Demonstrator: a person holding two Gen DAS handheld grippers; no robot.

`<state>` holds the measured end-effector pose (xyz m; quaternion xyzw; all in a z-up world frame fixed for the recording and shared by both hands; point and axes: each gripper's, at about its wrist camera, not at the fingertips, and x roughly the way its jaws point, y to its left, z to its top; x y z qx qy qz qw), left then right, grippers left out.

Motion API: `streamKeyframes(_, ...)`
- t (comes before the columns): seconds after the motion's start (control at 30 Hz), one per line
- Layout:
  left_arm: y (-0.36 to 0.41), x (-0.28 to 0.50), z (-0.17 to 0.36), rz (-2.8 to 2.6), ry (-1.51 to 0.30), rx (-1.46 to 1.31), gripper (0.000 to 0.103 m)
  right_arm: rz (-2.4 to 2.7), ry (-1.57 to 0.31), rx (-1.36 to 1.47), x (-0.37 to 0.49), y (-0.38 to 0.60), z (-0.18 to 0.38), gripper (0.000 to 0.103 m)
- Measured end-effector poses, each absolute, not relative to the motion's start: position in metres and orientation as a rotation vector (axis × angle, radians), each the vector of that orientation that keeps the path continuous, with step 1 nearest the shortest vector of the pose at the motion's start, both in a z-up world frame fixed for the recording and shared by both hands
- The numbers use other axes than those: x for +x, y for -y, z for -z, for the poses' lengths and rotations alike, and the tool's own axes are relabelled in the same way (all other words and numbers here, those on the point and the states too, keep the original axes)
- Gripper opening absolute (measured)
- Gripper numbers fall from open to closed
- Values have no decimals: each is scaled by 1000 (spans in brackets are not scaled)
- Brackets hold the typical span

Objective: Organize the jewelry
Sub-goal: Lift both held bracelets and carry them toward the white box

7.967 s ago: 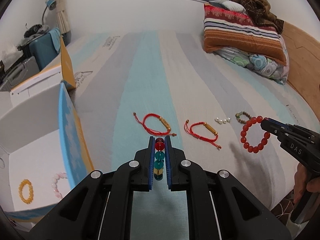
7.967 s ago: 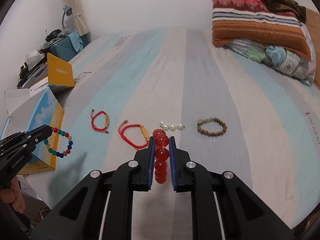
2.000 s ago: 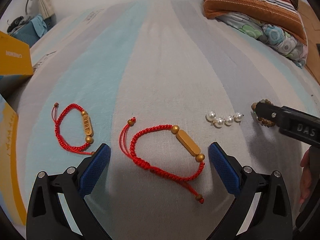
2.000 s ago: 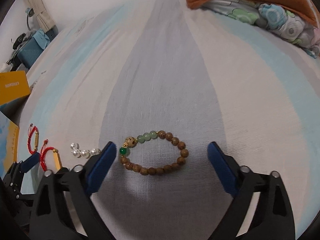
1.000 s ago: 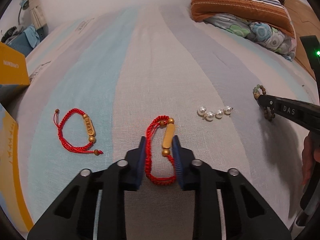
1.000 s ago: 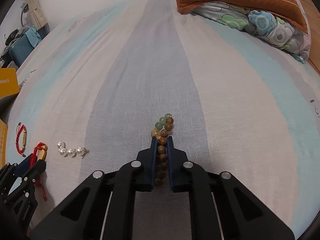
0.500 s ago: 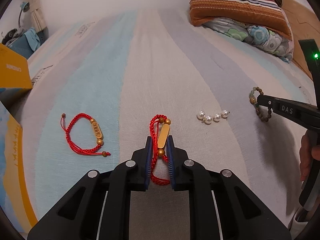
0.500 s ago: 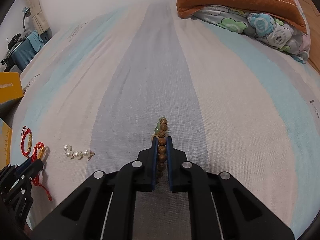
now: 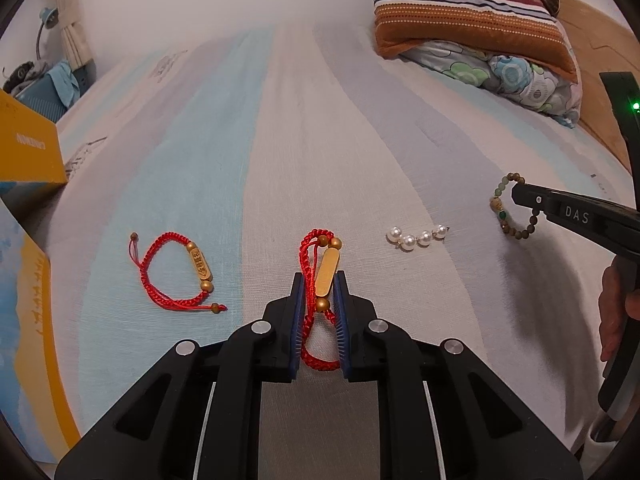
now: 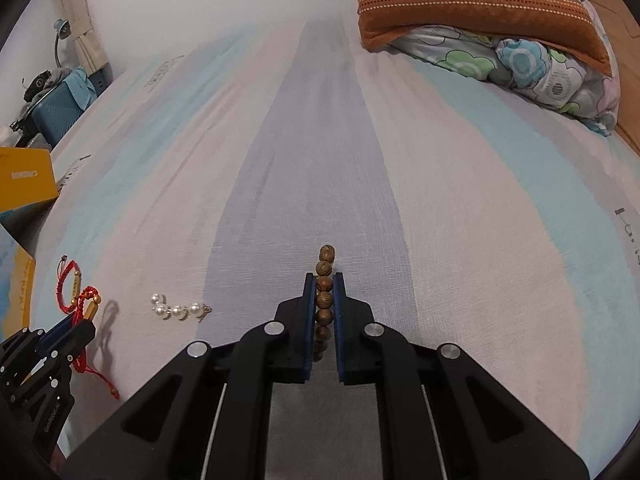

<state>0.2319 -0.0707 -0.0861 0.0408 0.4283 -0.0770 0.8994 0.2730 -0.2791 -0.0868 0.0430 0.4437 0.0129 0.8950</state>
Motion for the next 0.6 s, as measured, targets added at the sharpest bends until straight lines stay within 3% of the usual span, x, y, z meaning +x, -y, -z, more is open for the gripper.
streamKeyframes(0.6,66,219,53,165,-870,101,14,-54,-876,104,248,263,39,7)
